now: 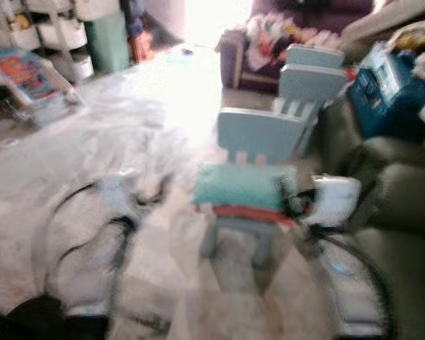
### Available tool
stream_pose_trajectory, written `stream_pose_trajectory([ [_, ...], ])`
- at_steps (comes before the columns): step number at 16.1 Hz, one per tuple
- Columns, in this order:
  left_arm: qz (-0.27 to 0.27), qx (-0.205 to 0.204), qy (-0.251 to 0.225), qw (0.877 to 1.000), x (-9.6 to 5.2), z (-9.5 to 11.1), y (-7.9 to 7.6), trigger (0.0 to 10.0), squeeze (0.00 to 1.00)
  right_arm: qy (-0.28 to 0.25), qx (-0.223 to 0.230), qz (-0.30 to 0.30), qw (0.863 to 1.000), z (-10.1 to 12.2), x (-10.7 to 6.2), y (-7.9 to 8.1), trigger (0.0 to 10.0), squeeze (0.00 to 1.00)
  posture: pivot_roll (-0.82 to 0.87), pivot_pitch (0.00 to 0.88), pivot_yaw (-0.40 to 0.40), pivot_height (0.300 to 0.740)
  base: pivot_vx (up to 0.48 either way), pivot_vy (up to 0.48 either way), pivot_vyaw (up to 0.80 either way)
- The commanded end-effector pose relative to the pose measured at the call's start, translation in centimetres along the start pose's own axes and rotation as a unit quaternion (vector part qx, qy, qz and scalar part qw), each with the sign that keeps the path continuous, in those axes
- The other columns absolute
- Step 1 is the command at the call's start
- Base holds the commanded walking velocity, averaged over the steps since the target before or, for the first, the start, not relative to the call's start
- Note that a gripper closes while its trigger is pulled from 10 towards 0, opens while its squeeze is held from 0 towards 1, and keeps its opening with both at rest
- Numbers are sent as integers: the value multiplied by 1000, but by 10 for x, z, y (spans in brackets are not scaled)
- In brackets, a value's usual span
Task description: Move the pillow to the sofa
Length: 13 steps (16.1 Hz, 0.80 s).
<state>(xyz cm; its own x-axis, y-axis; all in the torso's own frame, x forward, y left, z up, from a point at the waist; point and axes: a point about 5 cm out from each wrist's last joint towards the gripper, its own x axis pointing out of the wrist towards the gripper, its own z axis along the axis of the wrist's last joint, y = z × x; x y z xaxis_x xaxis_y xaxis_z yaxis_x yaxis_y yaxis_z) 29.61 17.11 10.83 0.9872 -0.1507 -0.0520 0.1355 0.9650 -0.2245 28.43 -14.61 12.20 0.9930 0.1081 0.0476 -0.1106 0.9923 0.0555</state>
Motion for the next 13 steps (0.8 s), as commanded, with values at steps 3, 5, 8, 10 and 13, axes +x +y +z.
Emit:
stream_pose_trajectory([
  [3,-22,-4,-6,1000,5,3,-13,10000,0,-1,-9,-21,1000,2,-2,-12,10000,0,-66,22,-26,740,445,0,0],
  [5,-23,-4,-5,1000,5,3,-14,10000,0,-1,-9,-21,1000,2,-2,-12,10000,0,-66,22,-26,740,446,0,0],
  [8,-23,-6,-3,1000,5,3,-14,10000,0,0,-10,-21,1000,2,-2,-12,10000,0,-64,22,-27,740,445,0,0],
  [10,-23,-7,-3,1000,5,2,-15,10000,0,1,-11,-20,1000,2,-2,-12,10000,0,-64,22,-29,740,446,0,0],
  [13,-26,-8,0,1000,4,0,-16,10000,0,2,-10,-21,1000,2,-2,-13,10000,0,-64,20,-33,740,444,0,0],
])
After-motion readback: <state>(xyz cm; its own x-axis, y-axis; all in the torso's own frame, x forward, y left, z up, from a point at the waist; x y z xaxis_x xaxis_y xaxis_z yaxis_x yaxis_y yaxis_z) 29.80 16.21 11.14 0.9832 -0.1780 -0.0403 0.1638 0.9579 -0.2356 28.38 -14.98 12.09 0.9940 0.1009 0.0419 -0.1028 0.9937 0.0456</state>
